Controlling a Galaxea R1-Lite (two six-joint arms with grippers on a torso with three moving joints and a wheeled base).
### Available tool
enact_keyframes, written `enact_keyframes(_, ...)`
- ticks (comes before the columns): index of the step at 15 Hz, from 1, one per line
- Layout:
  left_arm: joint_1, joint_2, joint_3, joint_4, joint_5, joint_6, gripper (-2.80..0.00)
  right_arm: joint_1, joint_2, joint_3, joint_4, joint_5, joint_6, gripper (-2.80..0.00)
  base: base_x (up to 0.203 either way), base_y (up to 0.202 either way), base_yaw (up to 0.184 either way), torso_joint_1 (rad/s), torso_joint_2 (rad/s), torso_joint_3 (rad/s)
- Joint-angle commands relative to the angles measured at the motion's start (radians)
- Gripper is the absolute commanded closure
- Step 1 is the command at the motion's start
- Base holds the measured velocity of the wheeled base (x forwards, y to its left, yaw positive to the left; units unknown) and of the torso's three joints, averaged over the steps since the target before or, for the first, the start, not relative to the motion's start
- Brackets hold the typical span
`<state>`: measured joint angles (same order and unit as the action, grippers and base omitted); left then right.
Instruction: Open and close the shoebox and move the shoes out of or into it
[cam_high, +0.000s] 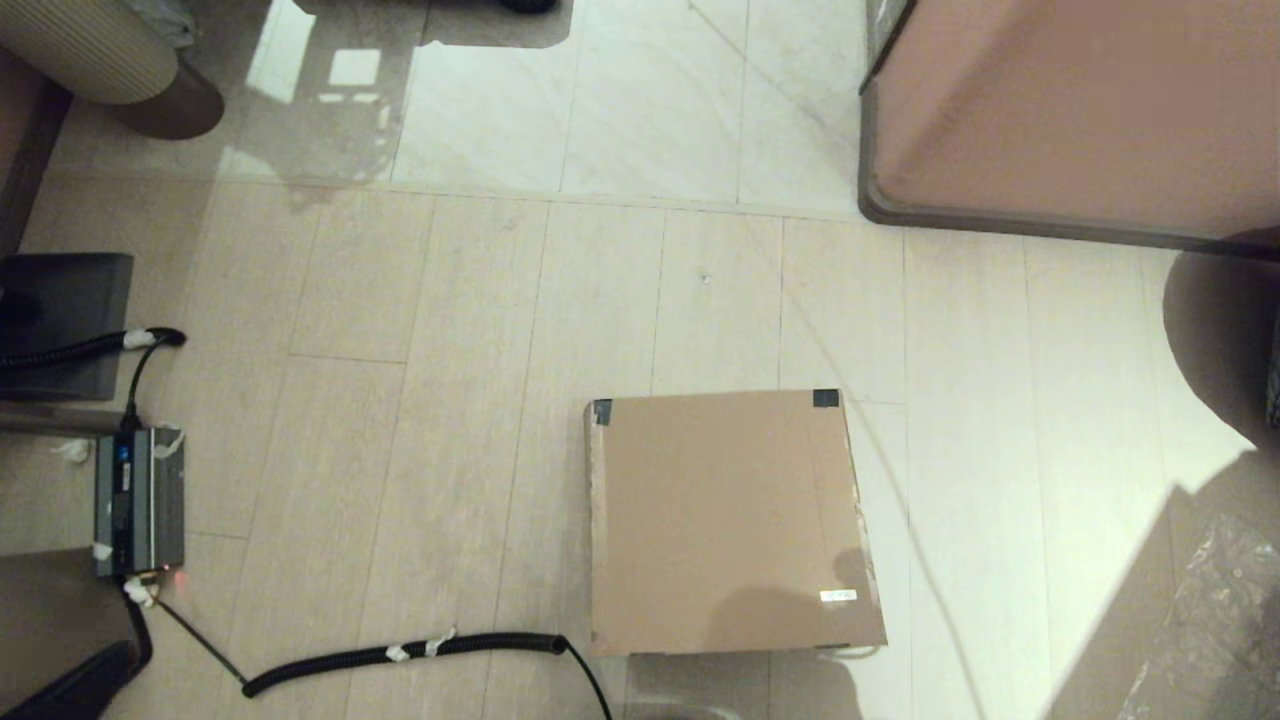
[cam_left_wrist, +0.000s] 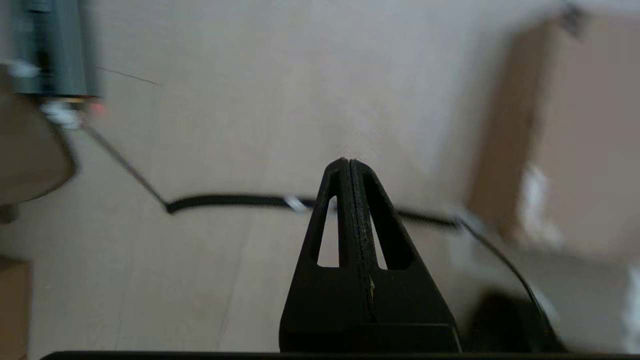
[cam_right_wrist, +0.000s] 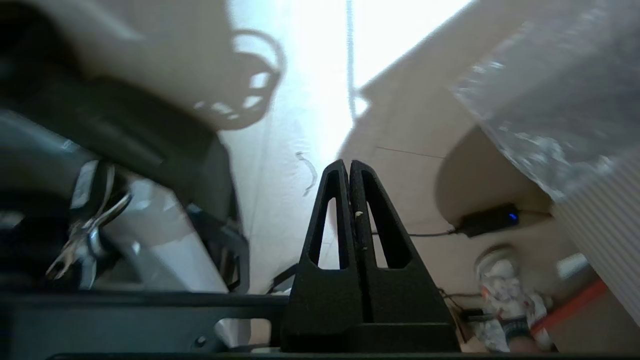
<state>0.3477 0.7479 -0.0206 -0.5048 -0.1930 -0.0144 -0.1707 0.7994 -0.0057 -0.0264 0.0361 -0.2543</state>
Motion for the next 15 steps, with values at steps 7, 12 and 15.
enact_keyframes(7,-0.021,-0.475,-0.031,0.606,0.160,0.108,0.00,0.203,-0.238,-0.001,0.002,0.006,0.058,0.00,0.000,0.000,0.000,0.000,0.00,0.000)
enact_keyframes(12,-0.317,-0.400,-0.010,0.582,0.150,0.103,0.00,0.232,-0.345,-0.016,0.079,-0.037,0.218,0.00,0.000,0.000,0.000,0.000,0.00,0.000)
enact_keyframes(15,-0.373,-0.484,-0.009,0.580,0.164,0.094,0.00,0.172,-0.442,-0.020,0.088,-0.040,0.195,0.00,0.000,0.000,0.000,0.000,0.00,0.000)
